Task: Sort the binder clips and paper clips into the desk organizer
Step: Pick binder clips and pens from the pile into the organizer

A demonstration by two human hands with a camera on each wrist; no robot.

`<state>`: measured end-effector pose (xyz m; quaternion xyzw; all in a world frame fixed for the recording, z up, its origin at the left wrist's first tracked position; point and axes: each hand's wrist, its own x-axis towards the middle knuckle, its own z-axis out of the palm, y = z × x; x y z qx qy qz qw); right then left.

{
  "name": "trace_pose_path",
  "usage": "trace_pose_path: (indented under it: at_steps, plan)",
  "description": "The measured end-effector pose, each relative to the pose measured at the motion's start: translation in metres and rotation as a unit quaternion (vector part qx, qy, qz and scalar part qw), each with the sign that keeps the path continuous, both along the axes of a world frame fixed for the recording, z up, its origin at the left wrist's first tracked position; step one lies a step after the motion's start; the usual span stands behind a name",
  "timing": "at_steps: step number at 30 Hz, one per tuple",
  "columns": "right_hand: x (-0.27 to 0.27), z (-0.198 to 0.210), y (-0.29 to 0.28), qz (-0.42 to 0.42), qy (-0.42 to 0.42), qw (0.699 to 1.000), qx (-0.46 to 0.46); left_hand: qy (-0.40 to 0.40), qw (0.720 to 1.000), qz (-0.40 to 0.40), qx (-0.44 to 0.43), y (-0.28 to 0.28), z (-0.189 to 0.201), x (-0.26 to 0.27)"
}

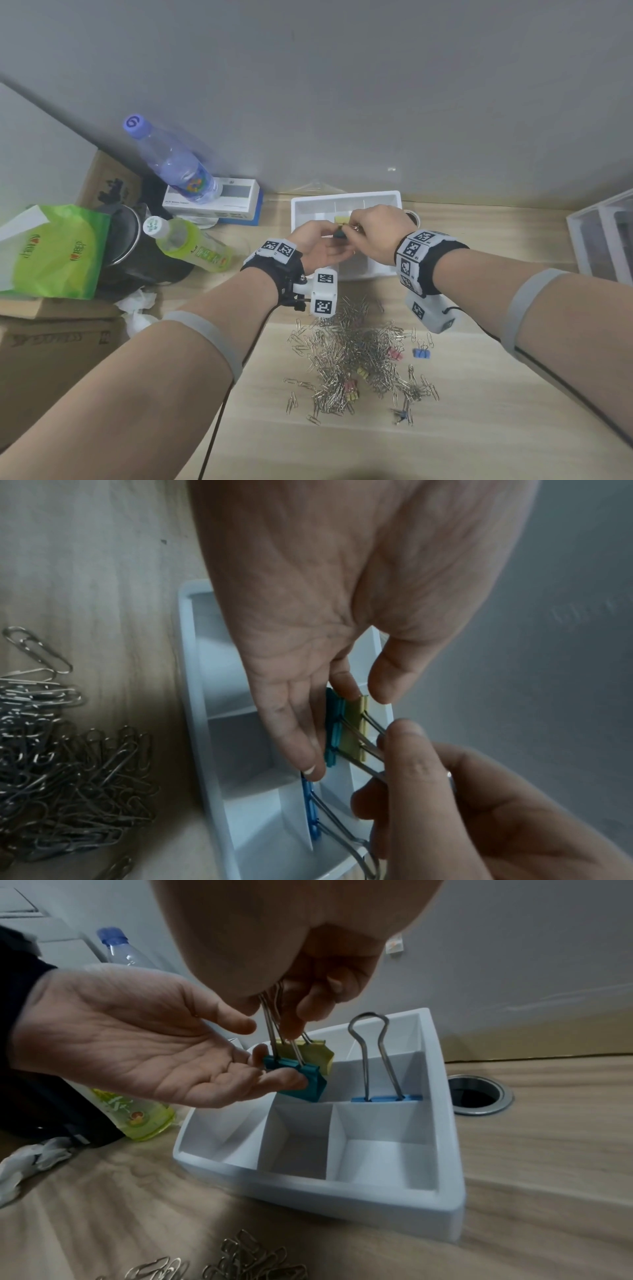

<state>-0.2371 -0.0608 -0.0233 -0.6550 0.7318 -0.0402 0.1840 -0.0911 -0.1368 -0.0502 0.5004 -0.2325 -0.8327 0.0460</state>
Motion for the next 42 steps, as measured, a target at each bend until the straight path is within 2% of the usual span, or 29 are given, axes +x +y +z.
trace_pose_path:
  at_steps: [9, 17, 24, 28, 32, 36, 39, 42]
  plan:
    - [-0.003, 0.001, 0.004, -0.001, 0.044, 0.998, 0.033, 0.012, 0.999, -0.036, 0.017, 0.006, 0.004, -0.006]
    - [0.004, -0.015, -0.008, 0.019, 0.064, 0.994, 0.089, -0.052, 0.996, -0.063, -0.043, 0.011, 0.008, -0.002]
    - [0.011, -0.028, -0.012, 0.053, 0.074, 0.992, 0.082, -0.084, 0.993, -0.053, -0.060, 0.011, 0.008, 0.017]
    - [0.011, -0.023, -0.004, 0.030, 0.084, 0.993, 0.077, -0.106, 0.990, -0.058, -0.066, 0.014, 0.011, 0.029]
    - [0.006, -0.011, 0.011, 0.003, 0.054, 0.998, 0.040, -0.138, 0.984, -0.069, -0.085, 0.021, 0.015, 0.040]
    - [-0.001, 0.000, 0.034, -0.029, -0.030, 0.999, -0.006, -0.188, 0.972, -0.095, -0.105, 0.032, 0.019, 0.051]
    - [-0.005, 0.004, 0.057, -0.043, -0.079, 0.995, 0.033, -0.234, 0.950, -0.166, -0.127, 0.045, 0.015, 0.057]
    - [-0.008, 0.002, 0.084, -0.049, -0.076, 0.990, 0.105, -0.256, 0.926, -0.236, -0.148, 0.062, 0.008, 0.060]
